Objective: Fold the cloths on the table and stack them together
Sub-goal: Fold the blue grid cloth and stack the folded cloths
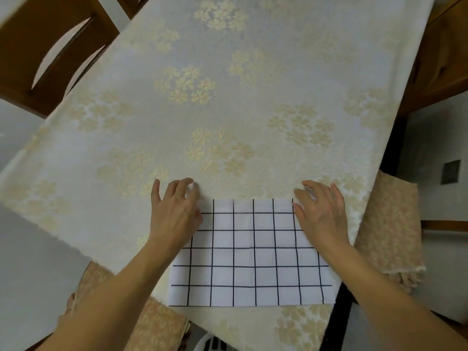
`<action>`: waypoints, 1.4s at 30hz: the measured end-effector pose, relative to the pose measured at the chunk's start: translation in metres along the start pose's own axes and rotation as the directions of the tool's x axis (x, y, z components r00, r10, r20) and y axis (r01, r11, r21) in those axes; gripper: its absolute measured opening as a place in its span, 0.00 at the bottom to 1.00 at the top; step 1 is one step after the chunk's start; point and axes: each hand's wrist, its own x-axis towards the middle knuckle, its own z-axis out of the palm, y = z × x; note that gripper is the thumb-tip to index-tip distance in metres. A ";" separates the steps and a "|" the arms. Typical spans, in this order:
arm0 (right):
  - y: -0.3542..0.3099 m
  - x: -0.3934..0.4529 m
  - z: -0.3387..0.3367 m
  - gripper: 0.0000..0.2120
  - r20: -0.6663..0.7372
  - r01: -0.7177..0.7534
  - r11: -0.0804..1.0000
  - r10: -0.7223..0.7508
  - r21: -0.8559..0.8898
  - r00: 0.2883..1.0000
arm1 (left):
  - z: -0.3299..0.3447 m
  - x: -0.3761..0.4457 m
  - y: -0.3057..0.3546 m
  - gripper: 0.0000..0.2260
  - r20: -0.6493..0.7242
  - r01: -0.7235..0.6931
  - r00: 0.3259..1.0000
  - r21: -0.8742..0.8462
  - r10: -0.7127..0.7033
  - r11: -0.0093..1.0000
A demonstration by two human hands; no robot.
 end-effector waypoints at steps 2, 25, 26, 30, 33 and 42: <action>-0.009 -0.009 -0.003 0.13 -0.022 -0.009 0.999 0.010 0.038 1.000 | -0.002 -0.008 0.012 0.25 -0.003 0.006 1.000 -0.064 -0.007 0.998; -0.039 -0.096 0.001 0.40 0.350 -0.006 1.000 0.009 -0.008 0.937 | 0.048 -0.111 0.060 0.34 0.089 -0.092 0.990 -0.179 0.109 0.980; -0.037 -0.106 0.001 0.40 0.355 -0.009 1.000 0.009 -0.001 0.935 | 0.051 -0.121 0.060 0.34 0.101 -0.082 0.990 -0.178 0.101 0.981; -0.029 -0.125 0.005 0.40 0.394 -0.007 0.999 0.025 -0.046 0.919 | 0.063 -0.136 0.058 0.34 0.125 -0.053 0.989 -0.159 0.074 0.986; -0.029 -0.123 0.007 0.40 0.385 0.007 0.998 0.017 -0.062 0.923 | 0.063 -0.134 0.059 0.34 0.109 -0.052 0.992 -0.154 0.069 0.987; -0.027 -0.124 0.007 0.40 0.372 0.020 0.996 0.014 -0.087 0.928 | 0.060 -0.137 0.056 0.34 0.099 -0.065 0.992 -0.149 0.080 0.987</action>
